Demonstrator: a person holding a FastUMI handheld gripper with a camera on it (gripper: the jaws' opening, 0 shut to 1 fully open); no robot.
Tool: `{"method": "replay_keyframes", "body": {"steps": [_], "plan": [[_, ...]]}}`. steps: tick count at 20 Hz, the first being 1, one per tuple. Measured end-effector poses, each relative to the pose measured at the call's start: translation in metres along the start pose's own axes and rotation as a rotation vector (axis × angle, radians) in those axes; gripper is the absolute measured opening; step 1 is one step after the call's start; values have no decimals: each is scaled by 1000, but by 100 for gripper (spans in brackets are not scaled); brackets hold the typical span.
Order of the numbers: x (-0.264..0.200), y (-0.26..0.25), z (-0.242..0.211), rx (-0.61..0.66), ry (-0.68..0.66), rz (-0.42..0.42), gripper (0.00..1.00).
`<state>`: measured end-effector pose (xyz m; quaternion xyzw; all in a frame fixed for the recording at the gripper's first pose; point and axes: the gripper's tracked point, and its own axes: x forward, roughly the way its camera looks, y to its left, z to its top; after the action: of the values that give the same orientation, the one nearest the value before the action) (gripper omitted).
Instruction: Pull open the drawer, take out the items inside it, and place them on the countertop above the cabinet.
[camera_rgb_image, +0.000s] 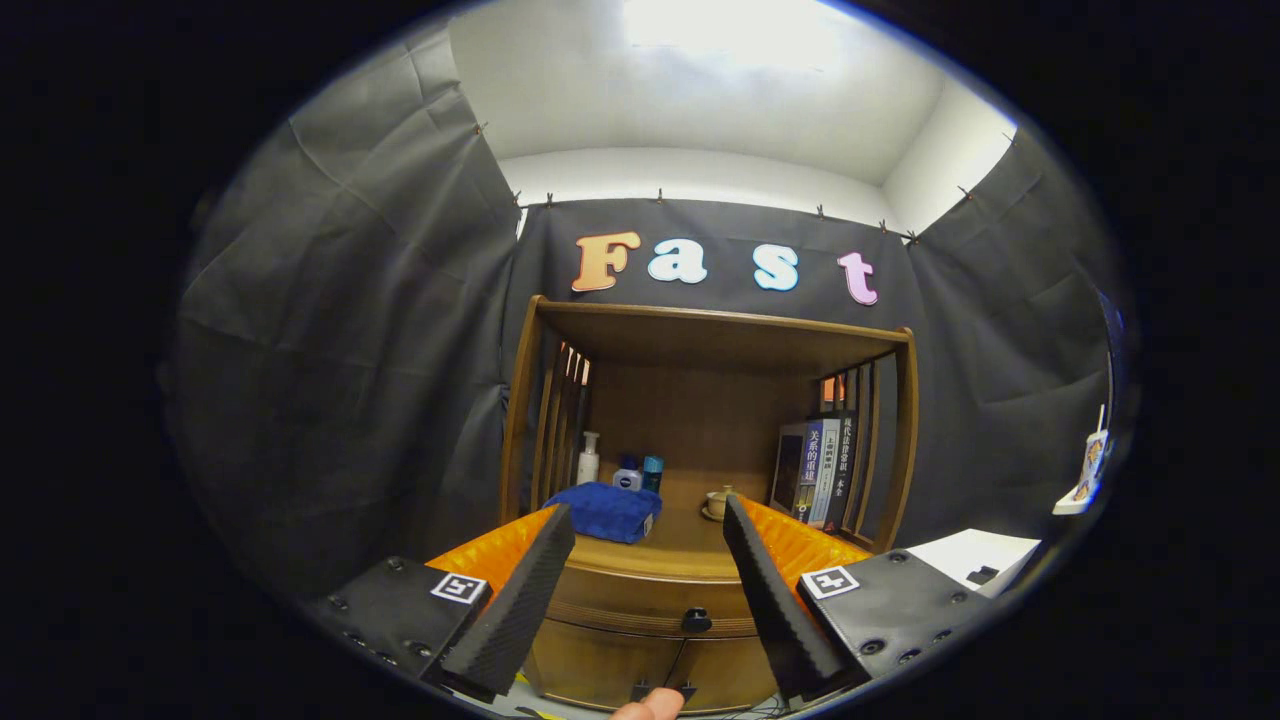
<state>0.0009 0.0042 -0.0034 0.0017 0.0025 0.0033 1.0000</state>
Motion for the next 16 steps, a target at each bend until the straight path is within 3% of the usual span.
{"method": "replay_keyframes", "body": {"steps": [7,16], "plan": [[18,-3,-14,-8,32,-13,98],[114,-71,-148,-44,147,-182,99]]}}
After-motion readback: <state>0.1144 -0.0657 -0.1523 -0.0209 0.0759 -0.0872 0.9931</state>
